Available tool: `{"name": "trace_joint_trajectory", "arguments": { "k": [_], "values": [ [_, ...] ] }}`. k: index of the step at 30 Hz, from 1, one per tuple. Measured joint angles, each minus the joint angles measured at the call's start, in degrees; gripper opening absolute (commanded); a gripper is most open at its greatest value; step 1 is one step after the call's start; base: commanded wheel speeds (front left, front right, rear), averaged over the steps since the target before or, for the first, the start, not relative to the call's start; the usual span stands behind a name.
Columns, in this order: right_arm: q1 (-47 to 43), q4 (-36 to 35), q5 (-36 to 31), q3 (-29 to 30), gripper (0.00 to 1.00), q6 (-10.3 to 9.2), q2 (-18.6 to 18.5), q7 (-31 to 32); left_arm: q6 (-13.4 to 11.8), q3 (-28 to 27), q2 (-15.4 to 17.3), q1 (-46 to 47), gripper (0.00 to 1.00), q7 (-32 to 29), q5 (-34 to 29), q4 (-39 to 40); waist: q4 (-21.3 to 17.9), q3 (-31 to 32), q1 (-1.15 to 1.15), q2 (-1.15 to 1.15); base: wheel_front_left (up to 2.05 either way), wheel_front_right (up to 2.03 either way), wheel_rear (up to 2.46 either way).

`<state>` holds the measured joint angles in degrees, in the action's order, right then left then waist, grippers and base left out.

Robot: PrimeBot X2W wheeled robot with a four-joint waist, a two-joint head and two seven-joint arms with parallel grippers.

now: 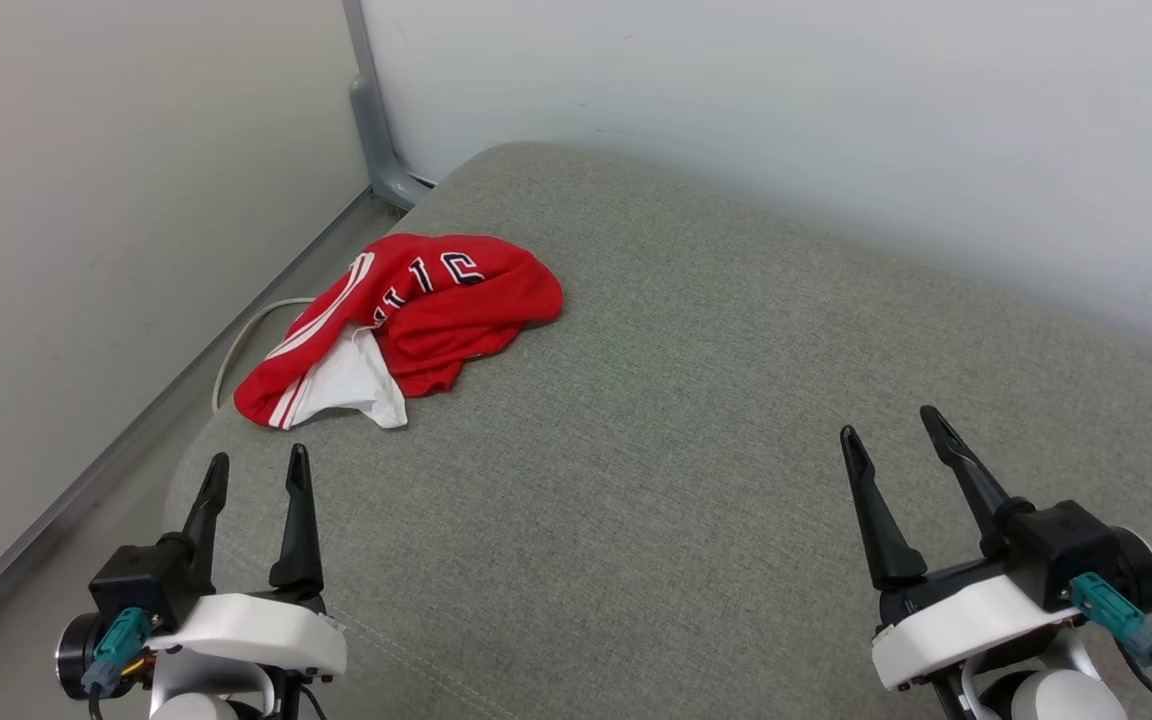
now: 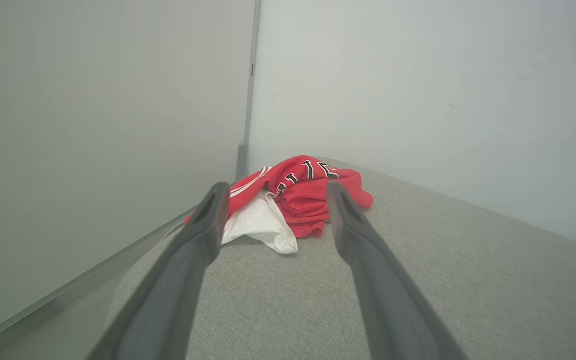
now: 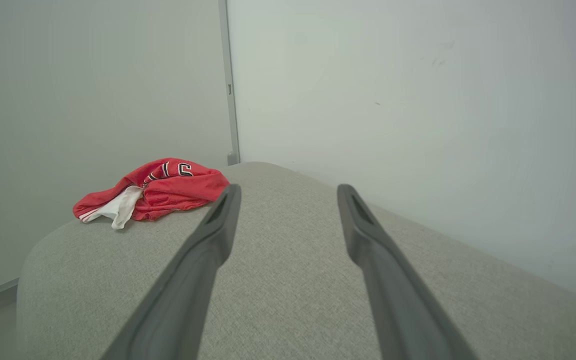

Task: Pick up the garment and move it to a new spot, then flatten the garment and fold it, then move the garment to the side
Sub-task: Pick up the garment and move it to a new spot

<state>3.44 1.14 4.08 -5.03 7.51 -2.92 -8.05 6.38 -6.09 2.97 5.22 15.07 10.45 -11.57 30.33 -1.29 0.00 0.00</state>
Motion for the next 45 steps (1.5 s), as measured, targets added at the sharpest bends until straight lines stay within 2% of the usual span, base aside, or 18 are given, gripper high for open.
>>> {"name": "trace_joint_trajectory", "arguments": {
  "k": [4, 9, 14, 30, 34, 45],
  "values": [
    [-0.01, -0.25, -0.04, 0.85, 1.00, 0.00, 0.00, 0.09, 0.02, 0.08, 0.00, 0.97, 1.00, 0.00, 1.64, -1.51, 0.04, -0.38, -0.01, 0.00, 0.00, 0.00, 0.00],
    [0.67, -2.21, -1.82, 0.62, 1.00, 0.00, 0.00, 2.09, 0.27, -0.23, 0.27, 6.64, 1.00, -0.36, 4.88, -5.16, -0.49, -2.85, -0.01, 0.00, 0.00, 0.00, 0.00],
    [3.36, -4.24, -3.05, -0.02, 1.00, 0.01, -0.09, 3.82, 0.67, -2.54, 3.00, 14.74, 1.00, -3.99, 10.44, -9.34, -2.91, -7.49, 0.00, 0.00, 0.00, 0.00, 0.00],
    [12.73, -9.78, -4.39, -0.47, 1.00, 0.01, -3.41, 4.88, 0.88, -5.00, 18.63, 38.24, 1.00, -36.94, 24.68, -23.75, -12.54, -25.02, 0.01, 0.00, 0.00, 0.00, 0.00],
    [14.17, -12.56, -4.67, -0.75, 1.00, 0.01, -3.93, 5.57, -0.57, -5.68, 21.70, 41.47, 1.00, -44.11, 26.30, -27.28, -14.50, -28.65, 0.01, 0.00, 0.00, 0.00, 0.00],
    [15.80, -17.68, -5.30, -1.01, 1.00, 0.01, -5.15, 7.43, -5.45, -5.57, 25.72, 45.83, 1.00, -57.88, 28.04, -31.72, -17.87, -36.37, 0.01, 0.00, 0.00, 0.00, 0.00]
  ]
}}
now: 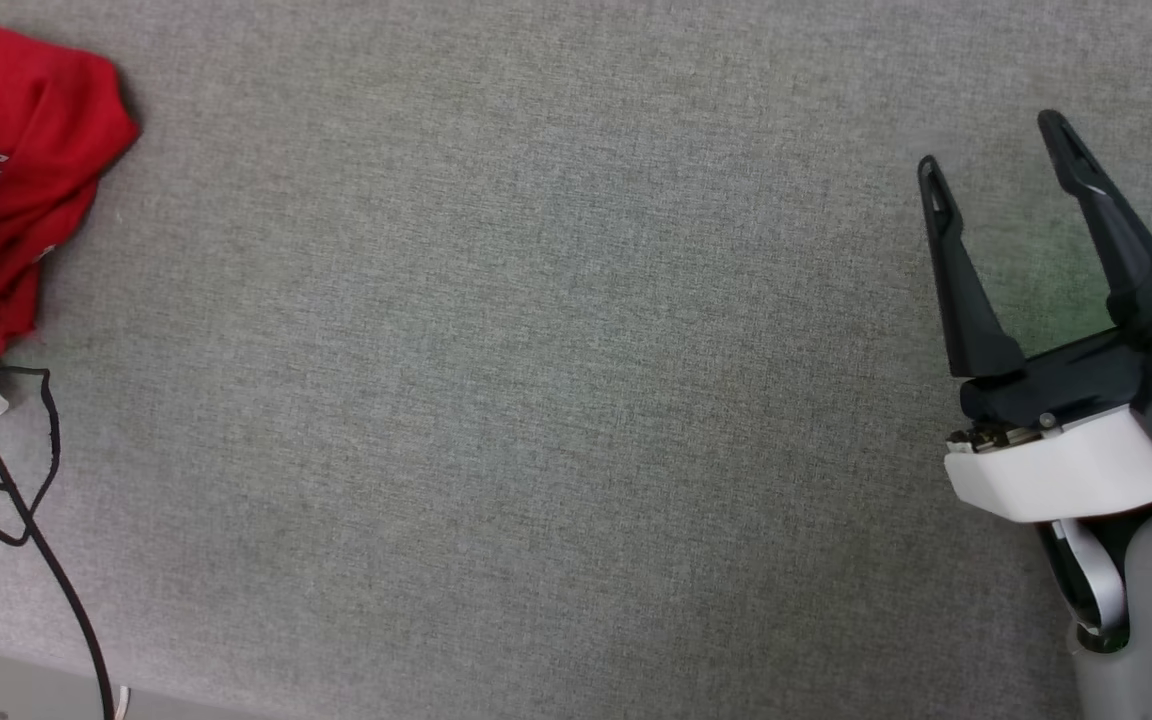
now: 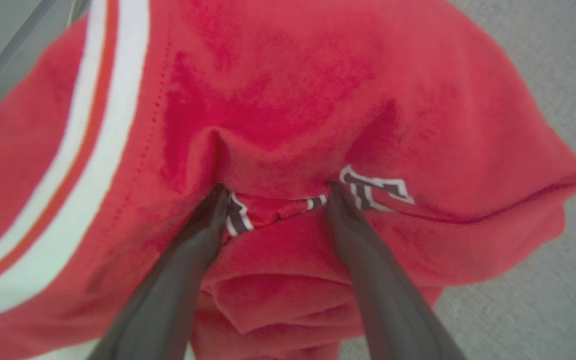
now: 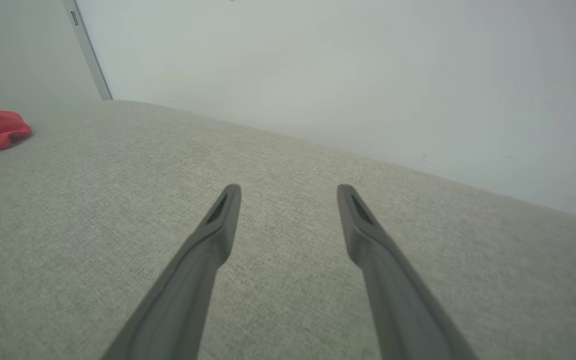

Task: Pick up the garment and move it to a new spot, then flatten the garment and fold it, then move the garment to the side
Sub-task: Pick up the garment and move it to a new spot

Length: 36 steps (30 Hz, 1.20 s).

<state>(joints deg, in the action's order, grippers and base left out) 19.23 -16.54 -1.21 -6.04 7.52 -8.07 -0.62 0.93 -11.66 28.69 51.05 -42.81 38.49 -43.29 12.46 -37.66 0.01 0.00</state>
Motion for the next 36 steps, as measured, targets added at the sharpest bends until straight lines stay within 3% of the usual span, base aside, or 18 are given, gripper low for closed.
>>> {"name": "trace_joint_trajectory", "arguments": {
  "k": [3, 4, 5, 6, 11, 23, 29, 36],
  "values": [
    [0.00, -0.63, -0.08, 0.22, 1.00, 0.00, -0.09, 0.18, -1.48, -0.31, 0.38, 0.97, 1.00, -3.56, 0.96, -1.11, -0.31, -0.45, -0.01, 0.00, 0.00, 0.00, 0.00],
    [0.00, -0.77, -0.08, 0.22, 1.00, 0.00, -0.09, 0.20, -1.66, -0.40, 0.49, 1.09, 0.78, -4.45, 1.43, -1.27, -0.37, -0.43, 0.00, 0.00, 0.00, 0.00, 0.00],
    [0.01, -0.87, -0.07, 0.24, 1.00, 0.00, -0.07, 0.23, -1.70, -0.41, 0.57, 1.08, 0.35, -4.48, 1.54, -1.27, -0.42, -0.31, 0.00, 0.00, 0.00, 0.00, 0.00],
    [0.01, -0.96, -0.08, 0.27, 1.00, 0.00, -0.05, 0.23, -1.79, -0.44, 0.55, 1.02, 0.00, -4.23, 1.52, -1.21, -0.46, -0.15, -0.01, 0.00, 0.00, 0.00, 0.00],
    [-0.23, -0.16, 0.12, 0.36, 1.00, 0.00, 0.53, -0.34, -0.20, 0.47, 0.33, -1.28, 0.00, 1.89, -0.48, -0.67, -0.80, 1.86, 0.00, 0.00, 0.00, 0.00, 0.00],
    [-6.37, 4.09, 2.21, 4.01, 1.00, 0.00, 4.20, -3.93, 3.63, 0.62, 1.14, -7.51, 0.00, 32.26, -6.64, 1.98, -2.42, 13.44, -0.01, 0.00, 0.00, 0.00, 0.00],
    [-10.50, 5.75, 3.22, 7.13, 1.00, 0.00, 4.89, -4.91, 3.35, 2.71, -2.67, -10.18, 0.00, 43.92, -9.81, 3.65, -3.27, 20.08, -0.02, 0.00, 0.00, 0.00, 0.00],
    [-13.85, 7.04, 6.06, 9.23, 1.00, 0.00, 5.06, -5.05, 2.67, 5.58, -6.43, -14.67, 0.00, 49.53, -11.74, 8.37, -4.75, 26.58, -0.03, 0.00, 0.00, 0.00, 0.00]
  ]
}}
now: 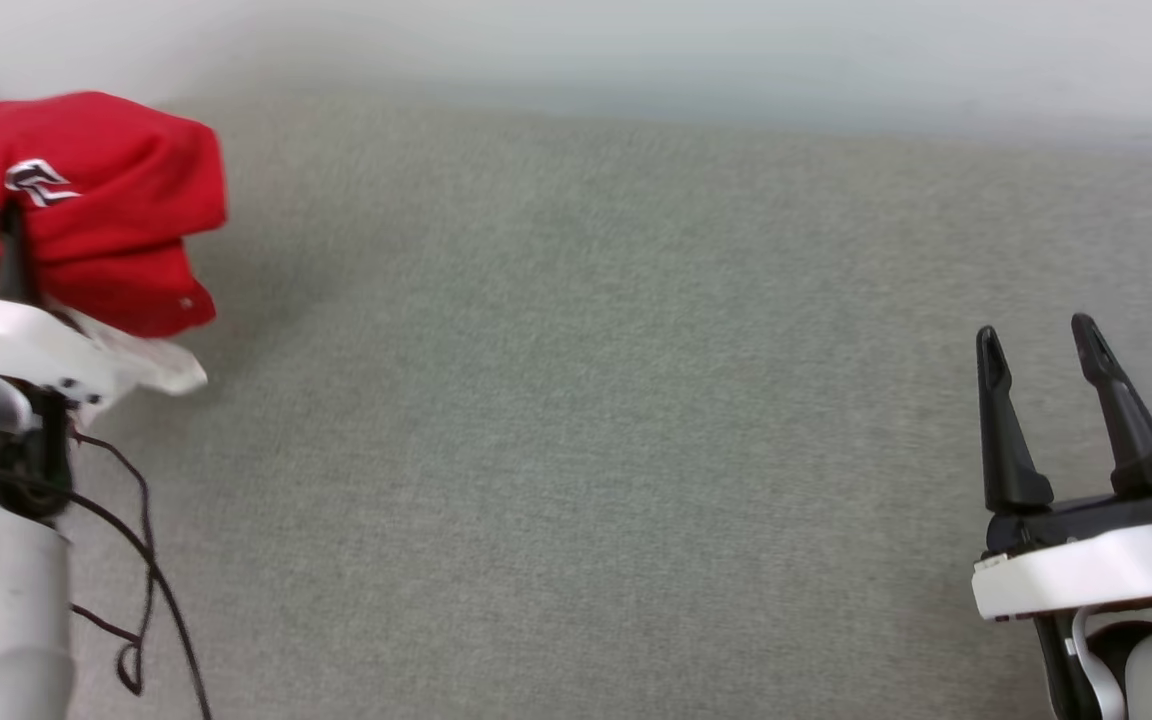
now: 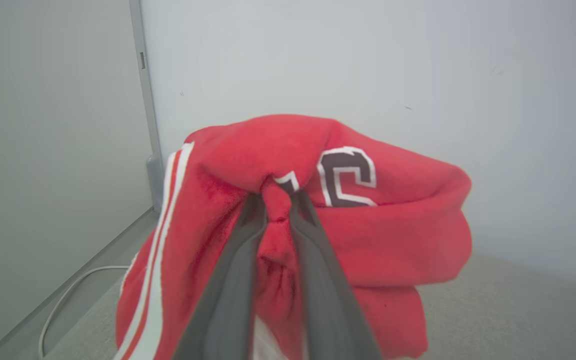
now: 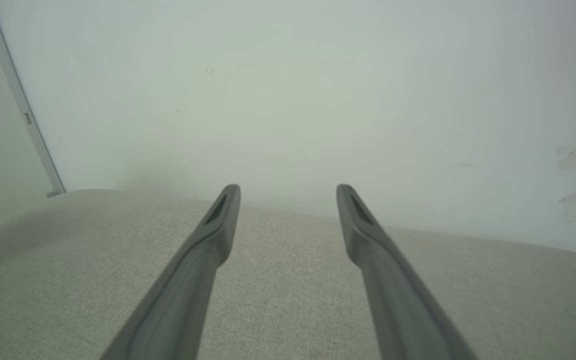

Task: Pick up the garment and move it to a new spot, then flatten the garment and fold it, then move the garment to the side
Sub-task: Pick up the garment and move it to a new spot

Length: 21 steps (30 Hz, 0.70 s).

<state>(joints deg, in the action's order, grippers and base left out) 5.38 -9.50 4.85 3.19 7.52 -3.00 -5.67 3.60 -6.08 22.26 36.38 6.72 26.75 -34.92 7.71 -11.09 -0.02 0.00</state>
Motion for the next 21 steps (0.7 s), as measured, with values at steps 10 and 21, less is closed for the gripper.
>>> {"name": "trace_joint_trajectory", "arguments": {
  "k": [10, 21],
  "values": [
    [-2.16, 0.96, 2.05, 0.65, 1.00, 0.00, 0.04, -0.30, -0.05, 6.17, -5.52, -9.04, 0.00, -4.05, -1.15, 15.00, -6.57, 3.71, 0.00, 0.00, 0.00, 0.00, 0.00],
    [-3.07, 1.96, 3.80, 0.62, 1.00, 0.00, 0.03, -1.22, 2.08, 20.62, -12.54, -14.56, 0.00, -13.32, -2.13, 27.25, -14.83, 2.60, 0.01, 0.00, 0.00, 0.00, 0.00]
  ]
}}
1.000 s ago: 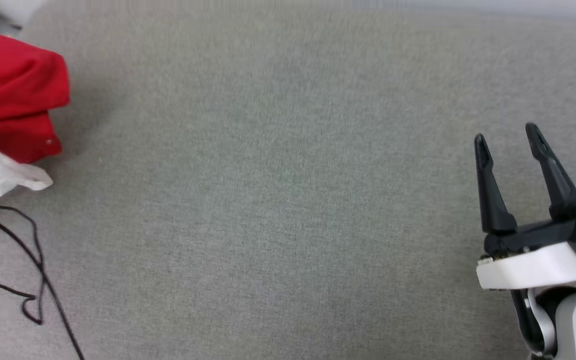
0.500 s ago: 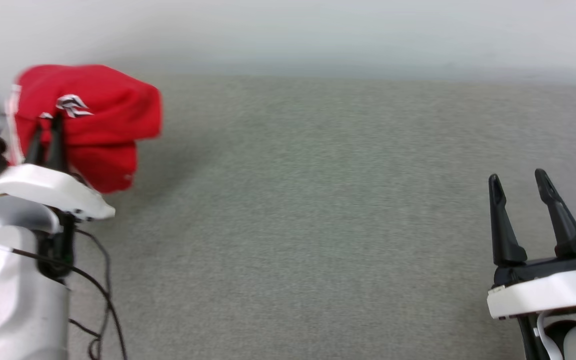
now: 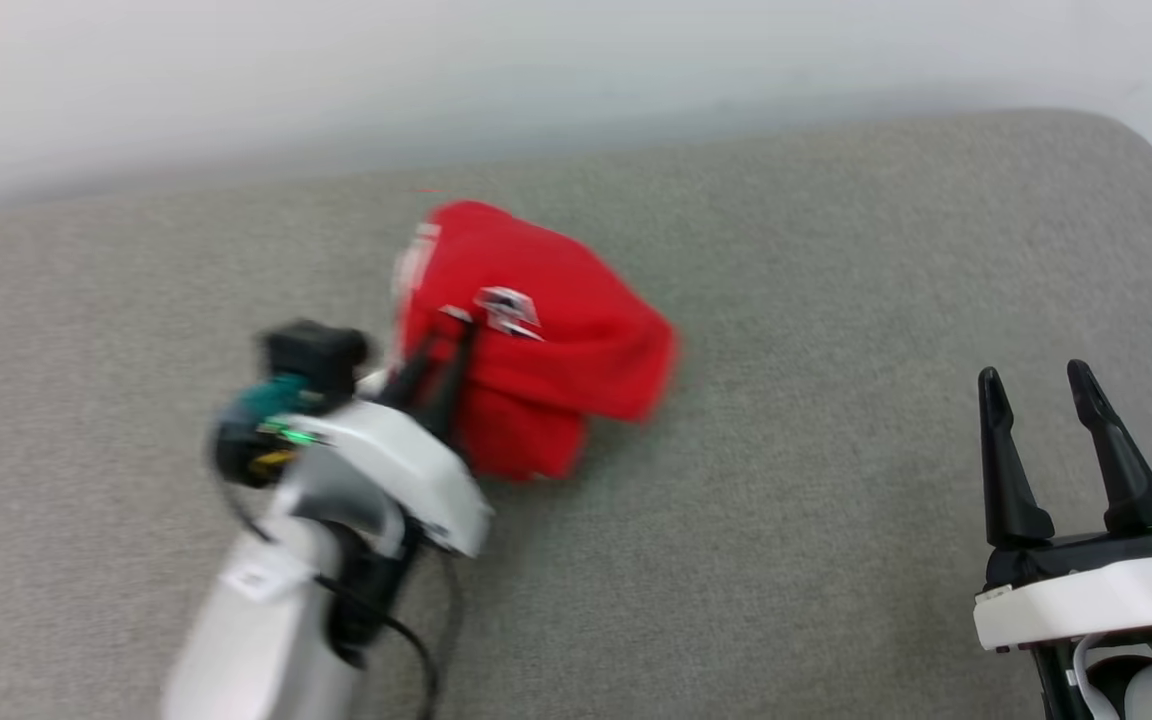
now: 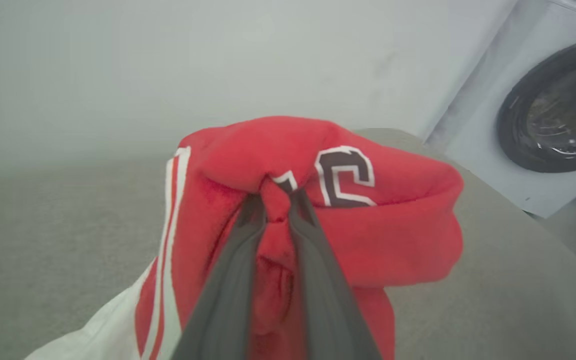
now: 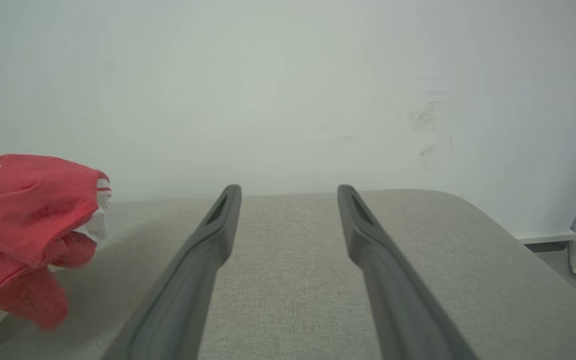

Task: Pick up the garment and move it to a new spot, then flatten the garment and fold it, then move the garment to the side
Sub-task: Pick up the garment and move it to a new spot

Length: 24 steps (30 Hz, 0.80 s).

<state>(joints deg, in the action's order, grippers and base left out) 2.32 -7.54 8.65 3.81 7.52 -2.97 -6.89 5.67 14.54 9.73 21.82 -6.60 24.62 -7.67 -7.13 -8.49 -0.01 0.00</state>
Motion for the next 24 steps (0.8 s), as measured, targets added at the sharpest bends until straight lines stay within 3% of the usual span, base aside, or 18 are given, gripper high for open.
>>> {"name": "trace_joint_trajectory", "arguments": {
  "k": [11, 18, 19, 20, 21, 24],
  "values": [
    [2.11, 1.05, 1.26, -0.41, 1.00, 0.00, 0.00, -1.74, 1.71, 20.08, -3.10, -3.04, 0.00, -3.99, 0.04, -2.91, -2.51, -6.15, 0.02, 0.00, 0.00, 0.00, 0.00],
    [2.51, 2.24, 1.00, -0.70, 1.00, 0.00, 0.02, -2.18, 1.72, 26.35, -2.72, -4.09, 0.00, -2.01, 2.54, -5.77, -1.54, -6.28, 0.02, 0.00, 0.00, 0.00, 0.00],
    [2.49, 2.40, 0.86, -0.78, 1.00, 0.00, 0.02, -2.16, 1.72, 26.69, -2.72, -4.21, 0.28, -1.31, 2.85, -5.92, -1.40, -5.83, 0.02, 0.00, 0.00, 0.00, 0.00],
    [2.48, 2.50, 0.77, -0.86, 1.00, 0.00, 0.02, -2.14, 1.72, 26.98, -2.79, -4.43, 0.75, -0.56, 3.08, -5.99, -1.25, -5.34, 0.02, 0.00, 0.00, 0.00, 0.00],
    [2.38, 2.75, 0.65, -0.87, 1.00, 0.00, 0.02, -2.09, 1.72, 26.95, -3.07, -5.03, 1.00, 0.71, 3.48, -6.00, -1.11, -4.75, 0.02, 0.00, 0.00, 0.00, 0.00],
    [1.59, 2.97, -0.11, -0.58, 1.00, 0.00, 0.02, -1.48, 1.09, 26.27, -3.61, -6.08, 1.00, 4.92, 3.58, -5.49, -0.50, -2.60, 0.01, 0.00, 0.00, 0.00, 0.00]
  ]
}}
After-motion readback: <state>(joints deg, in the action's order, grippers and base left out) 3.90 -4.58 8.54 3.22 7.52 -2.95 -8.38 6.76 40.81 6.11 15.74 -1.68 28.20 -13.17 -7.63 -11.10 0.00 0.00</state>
